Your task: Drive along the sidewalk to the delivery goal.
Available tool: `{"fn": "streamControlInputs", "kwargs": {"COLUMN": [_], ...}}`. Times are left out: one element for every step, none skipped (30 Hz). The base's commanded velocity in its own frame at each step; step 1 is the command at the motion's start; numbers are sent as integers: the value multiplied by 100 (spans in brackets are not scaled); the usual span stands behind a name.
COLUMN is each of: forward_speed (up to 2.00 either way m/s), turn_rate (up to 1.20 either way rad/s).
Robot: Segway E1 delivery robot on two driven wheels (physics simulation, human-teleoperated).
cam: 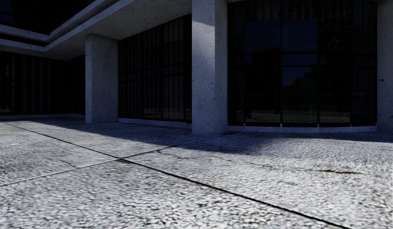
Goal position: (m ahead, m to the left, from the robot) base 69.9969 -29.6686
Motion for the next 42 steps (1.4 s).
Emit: {"fn": "streamControlInputs", "kwargs": {"forward_speed": [0,0,0,0,0,0,0,0,0,0,0,0,0,0,0,0,0,0,0,0,0,0,0,0,0,0,0,0,0,0,0,0,0,0,0,0,0,0,0,0,0,0], "turn_rate": [0,0,0,0,0,0,0,0,0,0,0,0,0,0,0,0,0,0,0,0,0,0,0,0,0,0,0,0,0,0,-16,-65,-90,-98,-100,-101,-101,-101,-101,-101,-101,-101]}}
